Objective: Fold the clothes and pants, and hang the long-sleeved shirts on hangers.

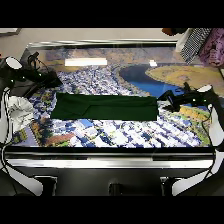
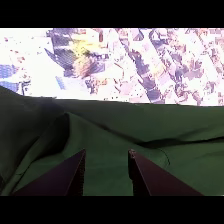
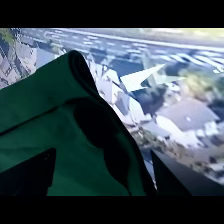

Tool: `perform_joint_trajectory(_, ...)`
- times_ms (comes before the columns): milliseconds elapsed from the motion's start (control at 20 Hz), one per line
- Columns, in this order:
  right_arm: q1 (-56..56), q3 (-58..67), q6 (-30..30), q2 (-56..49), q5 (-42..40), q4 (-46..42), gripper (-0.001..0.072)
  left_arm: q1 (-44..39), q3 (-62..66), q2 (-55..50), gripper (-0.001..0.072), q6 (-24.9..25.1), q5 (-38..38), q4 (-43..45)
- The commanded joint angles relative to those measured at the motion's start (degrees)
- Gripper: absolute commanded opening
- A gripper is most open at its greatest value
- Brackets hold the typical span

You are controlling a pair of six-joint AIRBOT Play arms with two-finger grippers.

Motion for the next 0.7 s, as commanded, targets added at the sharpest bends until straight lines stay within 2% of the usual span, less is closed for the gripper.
perform_joint_trajectory(0, 3.0, 0.0, -0.6, -2.1, -1.7, 0.9, 0.0663, -0.1, 0.1, 0.0, 0.0323, 0.0, 0.0, 0.0)
perform_joint_trajectory(100, 5.3, 0.0, -0.7, -2.7, -2.1, 0.3, 0.0652, -0.1, 0.1, 0.0, 0.0323, 0.0, 0.0, 0.0)
perform_joint_trajectory(200, 7.6, 0.0, -0.6, -2.8, -3.1, -2.1, 0.0515, -0.1, 0.1, 0.0, 0.0322, 0.0, 0.0, 0.0)
perform_joint_trajectory(250, 8.3, 0.0, -0.6, -2.8, -3.6, -2.8, 0.0383, -0.1, 0.1, 0.0, 0.0321, 0.0, 0.0, 0.0)
perform_joint_trajectory(300, 8.3, 0.1, -0.5, -2.7, -3.6, -2.7, 0.0198, -0.1, 0.1, 0.0, 0.0316, 0.0, 0.0, 0.0)
perform_joint_trajectory(350, 8.2, 0.1, 0.0, -2.3, -3.8, -3.2, 0.012, -0.2, 0.1, 0.0, 0.0268, 0.0, -0.1, -0.2)
perform_joint_trajectory(400, 8.0, 0.1, 0.1, -1.1, -4.1, -4.0, 0.0058, -0.3, 0.0, 0.0, 0.0082, 0.0, -0.3, -0.3)
perform_joint_trajectory(450, 7.6, 0.1, 0.8, 0.5, -4.4, -5.8, 0.0029, -0.9, 0.0, 0.0, 0.0019, 0.0, -0.4, -0.3)
perform_joint_trajectory(550, 7.5, 1.7, 5.0, 4.1, -2.9, -13.4, 0.0028, -2.7, 0.0, -0.4, 0.0018, -0.3, -0.4, -0.3)
perform_joint_trajectory(650, 7.5, 5.7, 8.3, 6.6, 3.1, -21.0, 0.0028, -6.2, 0.0, -1.7, 0.0018, -3.9, 0.0, -0.8)
